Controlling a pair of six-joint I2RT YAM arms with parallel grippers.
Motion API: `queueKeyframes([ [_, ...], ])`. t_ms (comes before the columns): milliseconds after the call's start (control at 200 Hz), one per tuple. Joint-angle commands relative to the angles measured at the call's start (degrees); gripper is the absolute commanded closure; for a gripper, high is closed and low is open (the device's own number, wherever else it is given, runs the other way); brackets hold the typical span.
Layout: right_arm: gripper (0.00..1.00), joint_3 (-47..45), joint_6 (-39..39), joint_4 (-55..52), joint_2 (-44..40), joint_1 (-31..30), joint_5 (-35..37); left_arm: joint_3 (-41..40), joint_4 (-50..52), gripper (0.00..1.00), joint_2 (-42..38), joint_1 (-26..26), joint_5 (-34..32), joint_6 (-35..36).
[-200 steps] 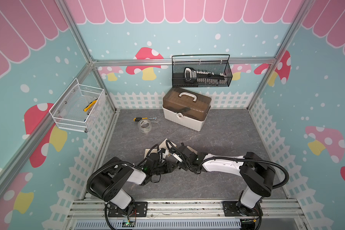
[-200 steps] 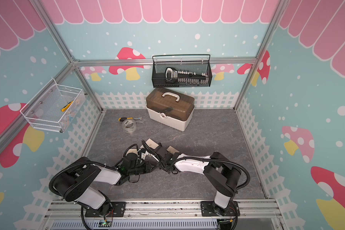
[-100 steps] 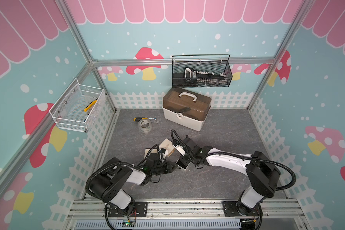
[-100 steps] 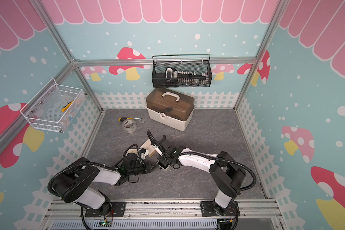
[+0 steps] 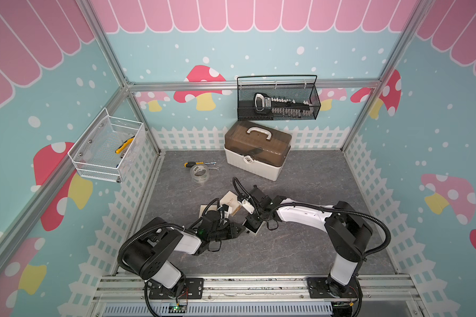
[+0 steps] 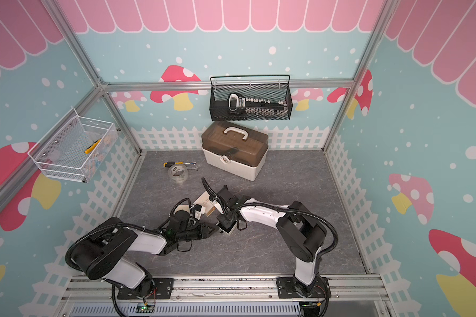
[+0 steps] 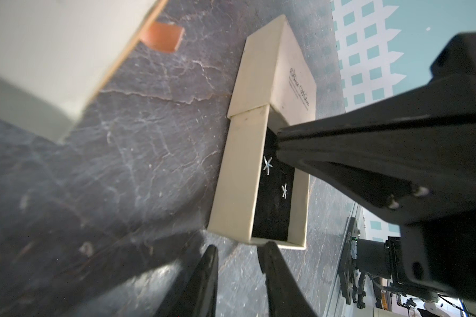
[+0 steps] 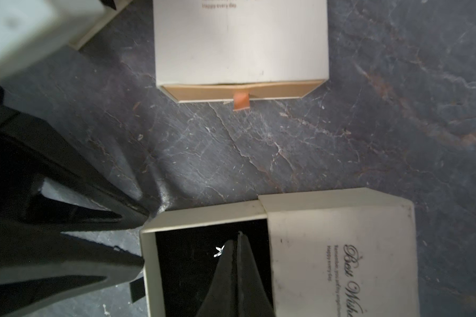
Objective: Place the earrings into the drawer-style jewelry box
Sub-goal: Adjust the earring in the inner lining.
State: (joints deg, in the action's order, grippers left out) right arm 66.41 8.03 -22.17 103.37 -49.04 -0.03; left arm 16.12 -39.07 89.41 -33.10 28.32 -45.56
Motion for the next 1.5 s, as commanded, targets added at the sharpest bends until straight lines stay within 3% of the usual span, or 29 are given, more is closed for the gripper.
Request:
queueKeyframes([
  [0,1.00,1.22,0.31,-1.73,1.03,0.35,-0.98,0.93,1.39,0.70,-0.94,0.22,-0.01,1.35],
  [430,1.00,0.65,-0.43,-3.00,1.20,0.42,-3.57,0.76,1.41,0.70,-1.07,0.17,-0.18,1.35],
  [800,1.00,1.00,-0.24,-2.87,-2.66,0.36,3.79,0.84,5.47,0.70,-5.12,0.16,-1.76,2.51],
  [1181,1.00,1.45,0.41,-1.21,-1.36,0.34,-0.85,1.21,11.91,0.67,-13.36,0.21,-3.50,5.82],
  [1496,1.00,1.61,0.56,-0.52,0.47,0.37,-1.79,1.20,12.93,0.65,-15.01,0.08,-2.87,6.88],
])
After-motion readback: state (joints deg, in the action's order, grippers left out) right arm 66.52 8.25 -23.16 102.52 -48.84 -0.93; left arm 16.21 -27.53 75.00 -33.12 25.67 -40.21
